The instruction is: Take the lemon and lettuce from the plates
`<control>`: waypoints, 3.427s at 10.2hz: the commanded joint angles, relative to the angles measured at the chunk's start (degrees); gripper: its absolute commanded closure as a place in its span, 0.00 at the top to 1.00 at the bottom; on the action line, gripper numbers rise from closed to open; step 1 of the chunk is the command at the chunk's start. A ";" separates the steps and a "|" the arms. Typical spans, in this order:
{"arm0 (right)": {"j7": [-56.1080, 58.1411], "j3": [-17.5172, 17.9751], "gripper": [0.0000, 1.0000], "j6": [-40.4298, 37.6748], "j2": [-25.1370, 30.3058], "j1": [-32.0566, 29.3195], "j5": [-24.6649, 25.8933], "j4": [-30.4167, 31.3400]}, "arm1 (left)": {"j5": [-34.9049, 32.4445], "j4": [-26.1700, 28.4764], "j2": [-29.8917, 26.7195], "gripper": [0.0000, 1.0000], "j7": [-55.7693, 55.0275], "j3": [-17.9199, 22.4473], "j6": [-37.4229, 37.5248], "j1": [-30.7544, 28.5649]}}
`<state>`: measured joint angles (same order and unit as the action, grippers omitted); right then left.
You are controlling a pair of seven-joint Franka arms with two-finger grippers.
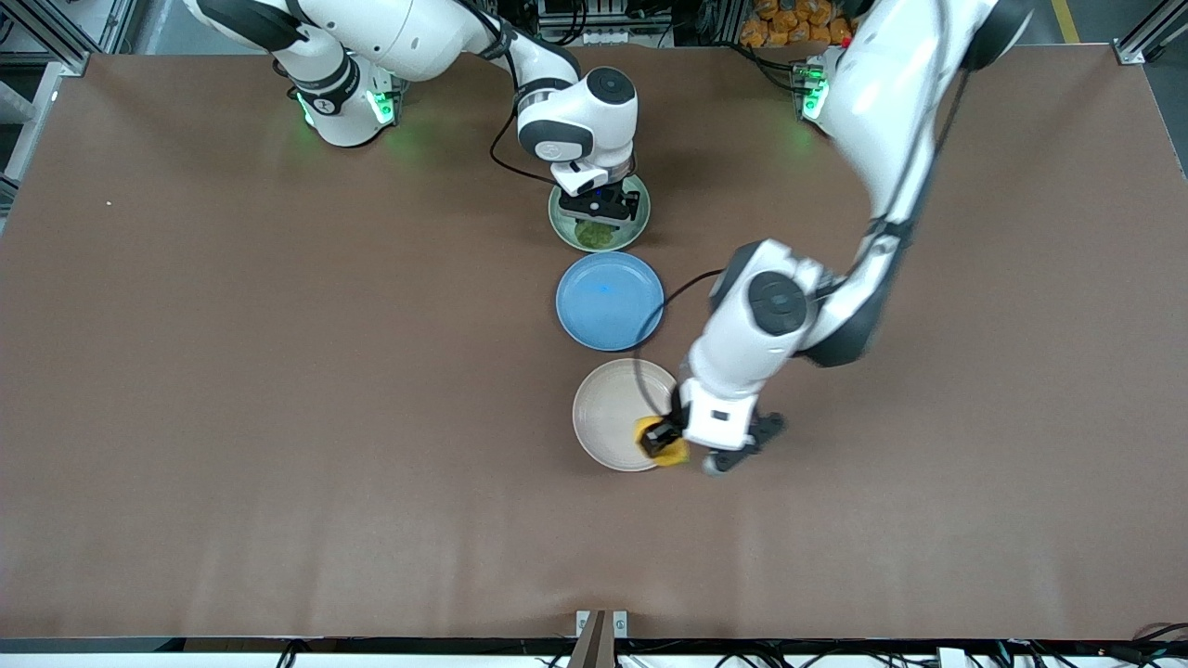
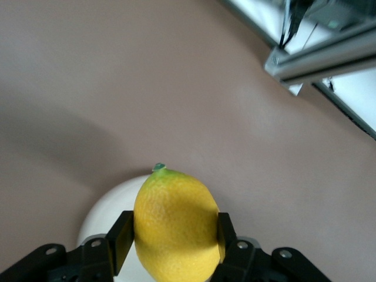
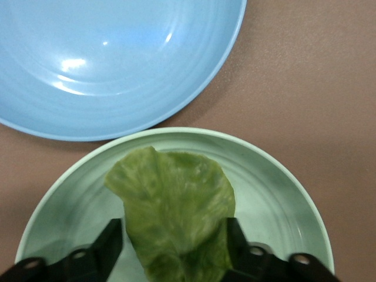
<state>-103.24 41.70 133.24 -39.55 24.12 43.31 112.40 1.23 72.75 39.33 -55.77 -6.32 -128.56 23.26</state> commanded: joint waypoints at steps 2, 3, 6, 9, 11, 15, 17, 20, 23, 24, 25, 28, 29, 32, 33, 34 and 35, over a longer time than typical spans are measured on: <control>-1.35 1.02 0.05 -0.96 -0.88 -1.00 1.16 -2.62 | -0.53 4.06 -11.54 0.00 37.45 -0.45 21.01 -13.98; -1.35 1.10 0.00 -0.96 -0.88 -1.70 1.07 -2.62 | -0.88 6.59 -12.34 0.00 47.76 -0.36 22.29 -17.94; -1.18 1.80 0.00 -1.22 -0.27 -2.85 0.81 -2.53 | -0.80 16.24 -10.34 0.00 55.86 -0.54 16.54 -24.21; 3.09 3.04 0.00 -2.45 3.67 -4.69 -4.95 -2.10 | -0.79 22.43 -4.37 0.00 56.04 -0.54 5.79 -25.01; 14.15 3.04 0.00 -7.70 9.11 -5.48 -16.19 -2.09 | -0.62 22.35 -3.21 0.00 56.04 -0.54 4.99 -24.32; 22.96 3.30 0.00 -9.48 19.23 -10.57 -25.44 1.06 | -1.15 22.08 -1.98 0.20 55.95 -0.45 4.72 -24.14; 32.26 3.30 0.00 -13.15 24.15 -15.65 -31.41 1.77 | -1.32 22.08 -2.06 1.00 56.04 -0.54 4.72 -24.05; 45.72 1.64 0.00 -22.55 30.13 -21.03 -37.07 1.60 | -1.32 20.95 -3.99 1.00 55.77 -0.54 4.99 -23.61; 55.83 -5.63 0.00 -24.78 32.60 -23.42 -37.33 1.51 | -1.58 19.45 -8.11 1.00 55.95 -0.36 6.21 -24.22; 61.00 -9.23 0.00 -25.30 33.65 -23.42 -37.33 1.51 | -2.28 17.10 -9.00 1.00 55.95 -0.19 9.00 -24.49; 66.36 -12.22 0.00 -26.79 34.36 -23.50 -37.33 1.34 | -3.51 13.51 -9.18 1.00 55.95 -0.01 12.51 -24.66; 81.73 -24.07 0.00 -28.64 36.64 -23.24 -42.32 0.98 | -3.78 7.85 -9.44 1.00 55.95 0.08 18.25 -25.36; 86.93 -27.77 0.00 -30.13 37.17 -23.07 -42.34 0.98 | -3.61 7.76 -10.84 1.00 55.86 -0.01 18.87 -25.45; 98.54 -36.40 0.00 -32.33 37.62 -23.07 -42.43 0.19 | -3.34 7.76 -16.28 1.00 55.86 -0.01 21.15 -25.63; 101.28 -38.60 0.00 -32.16 37.44 -23.15 -42.17 0.37 | -3.34 7.76 -17.87 1.00 55.69 -0.10 22.81 -25.63; 102.43 -39.58 0.00 -31.99 37.27 -23.24 -41.56 0.54 | -3.52 7.76 -18.49 1.00 55.60 0.16 23.52 -25.63; 103.84 -40.89 0.00 -31.64 37.01 -23.50 -41.03 0.72 | -3.69 7.76 -19.54 1.00 55.60 1.56 23.62 -25.63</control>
<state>-1.80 2.07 101.60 -3.16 0.78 2.48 112.25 -1.26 79.56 21.76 -0.10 -5.96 -105.79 -2.22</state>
